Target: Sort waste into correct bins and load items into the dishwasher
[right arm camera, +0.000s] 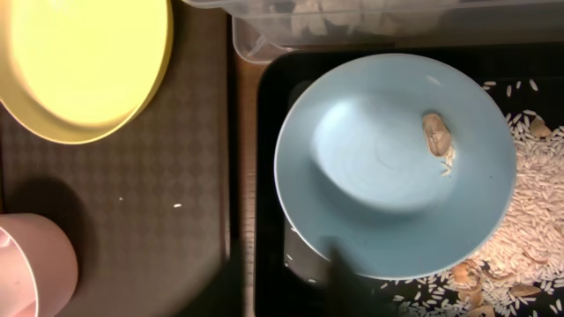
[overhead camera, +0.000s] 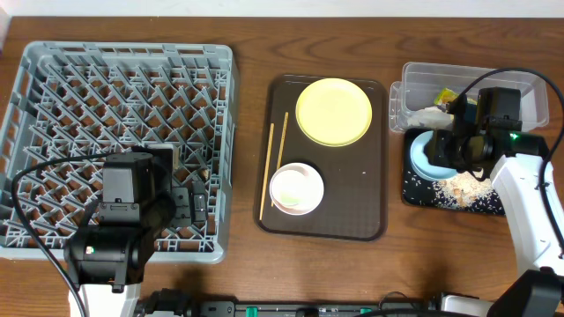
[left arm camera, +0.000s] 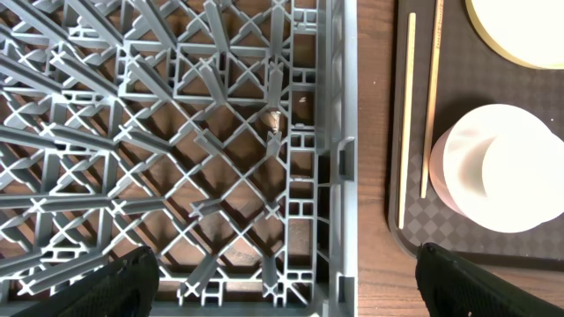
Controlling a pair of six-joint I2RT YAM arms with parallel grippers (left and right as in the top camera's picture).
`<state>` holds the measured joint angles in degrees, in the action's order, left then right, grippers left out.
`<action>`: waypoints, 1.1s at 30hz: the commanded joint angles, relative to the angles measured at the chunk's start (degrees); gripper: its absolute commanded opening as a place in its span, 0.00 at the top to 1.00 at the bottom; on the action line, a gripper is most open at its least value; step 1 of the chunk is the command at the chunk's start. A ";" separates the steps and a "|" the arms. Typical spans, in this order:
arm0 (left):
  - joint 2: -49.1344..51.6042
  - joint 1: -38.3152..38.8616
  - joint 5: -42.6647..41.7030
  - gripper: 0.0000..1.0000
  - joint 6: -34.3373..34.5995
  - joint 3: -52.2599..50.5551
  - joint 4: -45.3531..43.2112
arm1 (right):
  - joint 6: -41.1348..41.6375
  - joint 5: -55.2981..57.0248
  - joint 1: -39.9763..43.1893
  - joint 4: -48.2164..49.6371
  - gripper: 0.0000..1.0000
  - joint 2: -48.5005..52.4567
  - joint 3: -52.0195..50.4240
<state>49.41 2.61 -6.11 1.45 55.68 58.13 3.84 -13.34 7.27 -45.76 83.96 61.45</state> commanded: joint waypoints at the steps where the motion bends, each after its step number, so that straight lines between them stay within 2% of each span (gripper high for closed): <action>1: -0.04 -0.28 -0.76 0.05 0.09 1.29 0.13 | -0.07 1.18 -0.50 0.04 0.99 -0.17 0.72; 2: -0.04 -0.28 -0.76 0.05 0.09 1.29 0.13 | -0.04 1.42 -0.55 0.09 0.99 -0.17 0.72; 5: -0.04 -0.28 -0.76 0.05 0.09 1.29 0.13 | -0.09 3.85 -0.66 -0.22 0.82 -0.17 0.68; 11: -0.04 -0.28 -0.76 0.05 0.09 1.29 0.13 | -4.85 7.15 -2.56 -2.89 0.78 -0.04 0.68; 13: -0.04 -0.28 -0.76 0.05 0.09 1.29 0.13 | -6.71 8.04 -3.63 -3.30 0.83 0.17 0.68; 15: -0.04 -0.28 -0.79 0.05 0.09 1.29 0.13 | -7.72 9.20 -4.57 -3.34 0.99 0.48 0.68; 33: -0.04 -0.28 -0.79 0.05 0.11 1.29 0.15 | -7.10 17.99 -10.69 -4.00 0.99 4.94 0.66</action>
<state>49.39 2.61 -6.13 1.45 55.68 58.13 -3.11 2.00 -2.79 -49.54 88.73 61.45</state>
